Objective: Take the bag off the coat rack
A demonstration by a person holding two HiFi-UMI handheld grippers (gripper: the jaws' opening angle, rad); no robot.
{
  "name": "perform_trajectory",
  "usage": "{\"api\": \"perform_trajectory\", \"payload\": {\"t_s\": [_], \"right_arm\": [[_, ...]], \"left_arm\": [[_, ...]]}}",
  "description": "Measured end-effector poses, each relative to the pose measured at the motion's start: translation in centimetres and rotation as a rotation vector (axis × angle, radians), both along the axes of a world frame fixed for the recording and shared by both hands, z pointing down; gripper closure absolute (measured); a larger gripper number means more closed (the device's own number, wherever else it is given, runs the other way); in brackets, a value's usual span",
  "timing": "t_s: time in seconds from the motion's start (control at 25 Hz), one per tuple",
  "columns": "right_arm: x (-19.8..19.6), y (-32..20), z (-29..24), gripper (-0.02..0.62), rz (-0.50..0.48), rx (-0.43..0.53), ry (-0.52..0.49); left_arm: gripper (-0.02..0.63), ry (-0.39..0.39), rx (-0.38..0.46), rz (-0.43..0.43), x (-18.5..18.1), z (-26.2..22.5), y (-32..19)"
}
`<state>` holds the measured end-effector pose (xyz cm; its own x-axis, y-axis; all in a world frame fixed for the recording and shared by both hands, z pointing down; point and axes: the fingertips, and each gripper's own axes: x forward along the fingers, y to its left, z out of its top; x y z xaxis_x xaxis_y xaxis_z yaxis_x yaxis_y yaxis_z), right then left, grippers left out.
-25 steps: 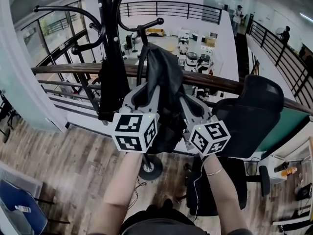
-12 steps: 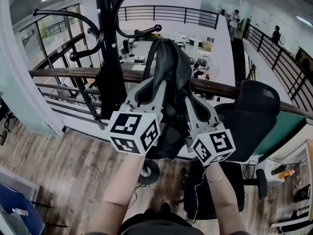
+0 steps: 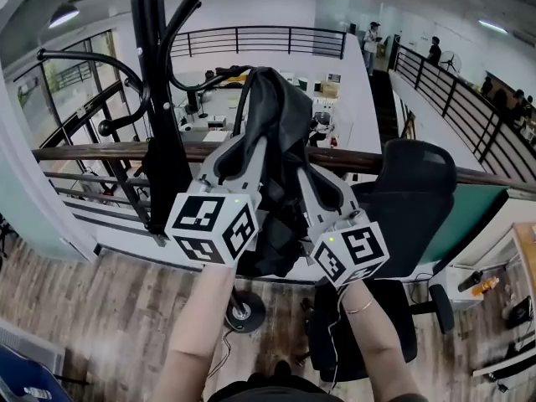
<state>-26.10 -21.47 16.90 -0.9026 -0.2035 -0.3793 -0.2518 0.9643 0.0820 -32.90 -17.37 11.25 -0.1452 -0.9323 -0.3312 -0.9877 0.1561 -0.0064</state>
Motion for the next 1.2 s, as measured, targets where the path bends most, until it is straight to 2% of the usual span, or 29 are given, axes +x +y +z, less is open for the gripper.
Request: {"api": "perform_trajectory", "payload": {"t_s": [0.32,0.6,1.2], "right_arm": [[1.6,-1.3,-0.7,0.568,0.063,-0.012,-0.004],[4.2,-2.1,-0.5,0.568,0.127,-0.007,-0.002],[12.6,-0.2,2.1,0.568,0.323,-0.07,0.032]], "left_arm": [[0.529,-0.028,-0.015,0.061,1.5,-0.8,-2.4],[0.529,-0.022,-0.015,0.137,3.9,-0.6,-3.7],[0.529,-0.002,-0.069,0.346,11.8,2.2,-3.7]]}}
